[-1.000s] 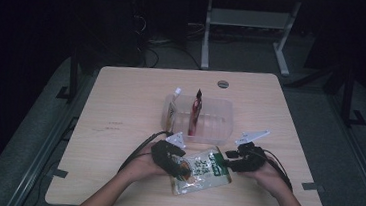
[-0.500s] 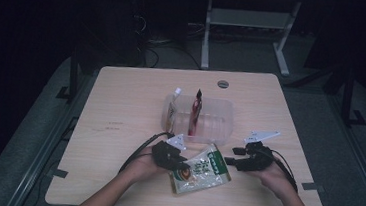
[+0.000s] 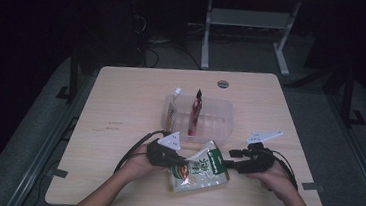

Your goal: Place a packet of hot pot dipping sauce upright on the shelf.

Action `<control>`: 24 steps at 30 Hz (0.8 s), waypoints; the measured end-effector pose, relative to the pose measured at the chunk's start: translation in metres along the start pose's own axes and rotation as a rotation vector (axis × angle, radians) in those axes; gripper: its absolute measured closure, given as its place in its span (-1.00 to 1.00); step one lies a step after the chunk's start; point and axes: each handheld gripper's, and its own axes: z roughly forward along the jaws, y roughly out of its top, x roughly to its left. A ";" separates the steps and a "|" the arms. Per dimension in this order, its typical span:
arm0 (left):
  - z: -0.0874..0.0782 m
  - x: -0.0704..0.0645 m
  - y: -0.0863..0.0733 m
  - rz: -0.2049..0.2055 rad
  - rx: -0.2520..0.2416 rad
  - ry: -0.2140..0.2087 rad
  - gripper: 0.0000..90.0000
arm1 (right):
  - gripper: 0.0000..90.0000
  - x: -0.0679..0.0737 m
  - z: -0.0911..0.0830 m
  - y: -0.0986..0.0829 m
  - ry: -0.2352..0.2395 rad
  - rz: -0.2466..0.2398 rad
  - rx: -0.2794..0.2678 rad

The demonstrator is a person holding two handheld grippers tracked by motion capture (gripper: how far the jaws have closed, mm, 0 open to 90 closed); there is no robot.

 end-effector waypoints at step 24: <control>-0.016 -0.009 0.004 0.052 -0.060 0.014 0.98 | 0.32 0.015 0.018 0.011 0.195 -0.028 -0.027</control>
